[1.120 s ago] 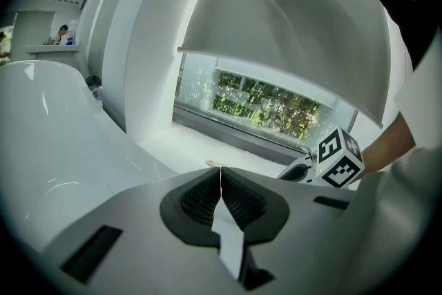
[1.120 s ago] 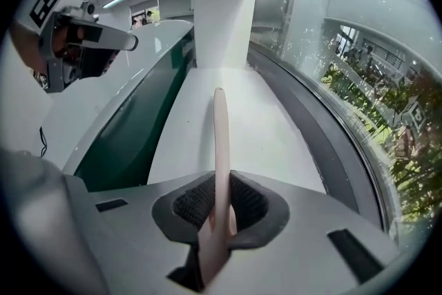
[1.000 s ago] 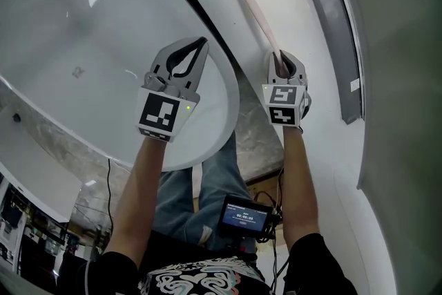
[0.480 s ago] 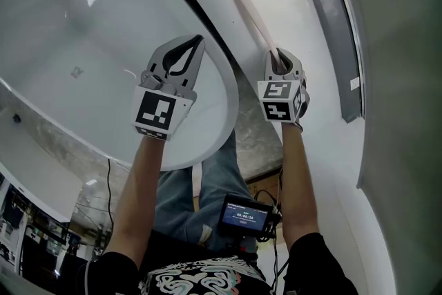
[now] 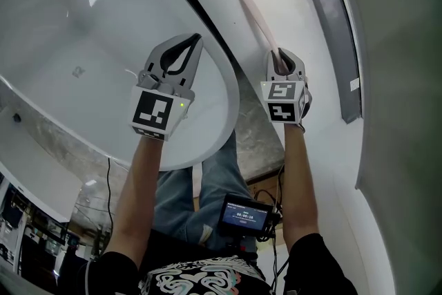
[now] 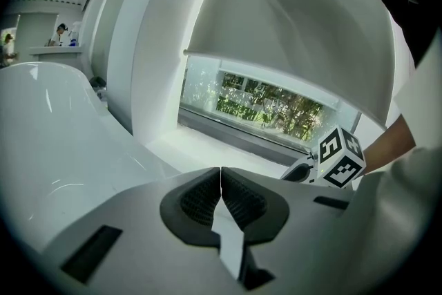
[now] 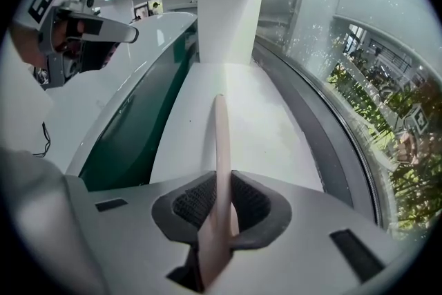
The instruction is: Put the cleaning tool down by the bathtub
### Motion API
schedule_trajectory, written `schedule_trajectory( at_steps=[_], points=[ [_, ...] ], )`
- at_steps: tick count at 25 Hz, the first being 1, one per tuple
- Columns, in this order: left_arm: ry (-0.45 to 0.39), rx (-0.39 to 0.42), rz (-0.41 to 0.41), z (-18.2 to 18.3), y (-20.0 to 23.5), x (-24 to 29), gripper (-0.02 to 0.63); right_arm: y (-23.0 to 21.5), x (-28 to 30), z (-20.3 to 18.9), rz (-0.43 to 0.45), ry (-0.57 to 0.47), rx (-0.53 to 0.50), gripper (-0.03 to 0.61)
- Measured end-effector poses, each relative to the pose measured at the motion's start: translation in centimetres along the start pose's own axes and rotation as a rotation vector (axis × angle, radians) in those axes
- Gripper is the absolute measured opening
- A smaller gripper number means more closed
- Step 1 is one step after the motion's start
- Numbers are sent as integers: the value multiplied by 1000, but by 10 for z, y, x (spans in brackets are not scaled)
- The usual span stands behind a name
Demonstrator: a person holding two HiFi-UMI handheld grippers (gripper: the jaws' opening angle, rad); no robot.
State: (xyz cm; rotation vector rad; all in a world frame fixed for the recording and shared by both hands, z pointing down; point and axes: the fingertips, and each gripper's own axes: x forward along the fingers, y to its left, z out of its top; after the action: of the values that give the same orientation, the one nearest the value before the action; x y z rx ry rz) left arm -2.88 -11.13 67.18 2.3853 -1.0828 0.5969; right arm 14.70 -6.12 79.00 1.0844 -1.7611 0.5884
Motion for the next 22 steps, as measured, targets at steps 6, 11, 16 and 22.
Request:
schedule_trajectory(
  at_steps=[6,11,16,22],
  points=[
    [-11,-10,11,3,4,-3,17,5,-3,-1,16,8,36,77],
    [-10,-16,9,4,7,-4,17,5,-10,7,11,7,74,78],
    [-11,-15,9,6,10,-1,17,4,-11,8,4,6,26,78],
    [-14,-3,8,12,9,1,18,4,-18,9,-5,-5,8,78]
  ],
)
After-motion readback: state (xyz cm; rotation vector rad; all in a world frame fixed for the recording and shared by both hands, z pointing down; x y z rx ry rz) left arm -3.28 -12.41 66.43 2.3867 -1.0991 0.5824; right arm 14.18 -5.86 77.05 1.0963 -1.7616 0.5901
